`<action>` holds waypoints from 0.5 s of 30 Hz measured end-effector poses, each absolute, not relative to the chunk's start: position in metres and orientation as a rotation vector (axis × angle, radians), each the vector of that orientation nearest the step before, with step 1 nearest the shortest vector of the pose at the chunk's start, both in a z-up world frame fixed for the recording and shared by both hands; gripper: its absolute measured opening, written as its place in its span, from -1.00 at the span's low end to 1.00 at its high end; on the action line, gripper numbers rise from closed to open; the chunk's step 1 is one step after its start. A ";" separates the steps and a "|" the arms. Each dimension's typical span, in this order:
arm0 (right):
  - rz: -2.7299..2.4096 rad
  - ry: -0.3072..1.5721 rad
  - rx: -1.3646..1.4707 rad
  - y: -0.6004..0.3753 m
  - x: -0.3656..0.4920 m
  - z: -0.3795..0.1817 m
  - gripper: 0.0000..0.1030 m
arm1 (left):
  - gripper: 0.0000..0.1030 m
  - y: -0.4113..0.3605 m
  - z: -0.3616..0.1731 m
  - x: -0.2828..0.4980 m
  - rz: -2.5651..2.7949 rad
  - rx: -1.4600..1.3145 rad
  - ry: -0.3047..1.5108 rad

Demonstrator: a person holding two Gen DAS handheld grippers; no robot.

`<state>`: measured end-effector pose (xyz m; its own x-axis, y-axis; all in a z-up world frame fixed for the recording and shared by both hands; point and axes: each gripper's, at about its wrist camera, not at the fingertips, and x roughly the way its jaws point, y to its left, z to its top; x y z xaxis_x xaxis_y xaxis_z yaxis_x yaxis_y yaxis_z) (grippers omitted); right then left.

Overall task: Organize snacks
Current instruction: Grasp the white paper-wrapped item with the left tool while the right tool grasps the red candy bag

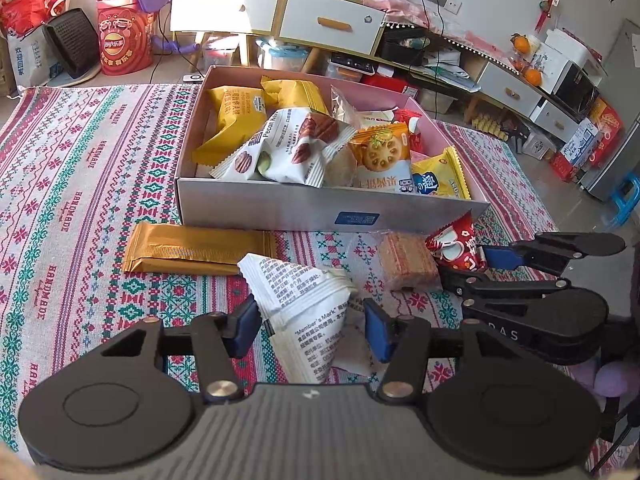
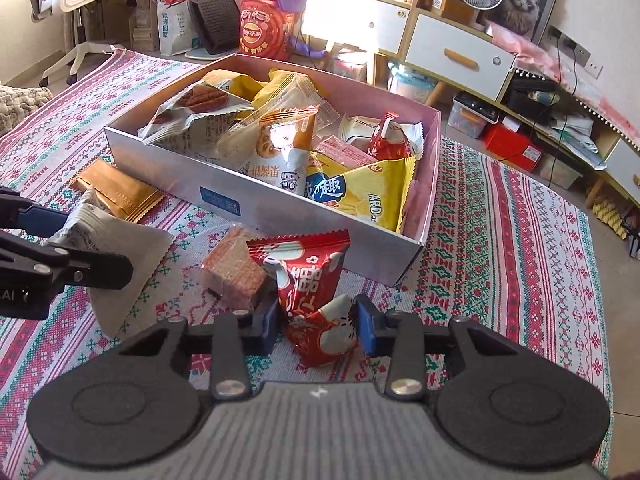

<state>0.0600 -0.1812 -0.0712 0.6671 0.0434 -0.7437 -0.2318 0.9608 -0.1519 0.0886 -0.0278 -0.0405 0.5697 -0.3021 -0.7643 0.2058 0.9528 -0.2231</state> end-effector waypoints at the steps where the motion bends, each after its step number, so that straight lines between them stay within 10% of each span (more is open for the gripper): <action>1: 0.158 0.833 -0.234 -0.181 0.060 -0.071 -0.32 | 0.17 -0.028 -0.041 0.089 -0.298 -0.114 0.917; 15: 0.167 0.904 -0.069 -0.190 0.061 -0.058 -0.33 | 0.15 -0.025 -0.036 0.090 -0.303 -0.126 0.912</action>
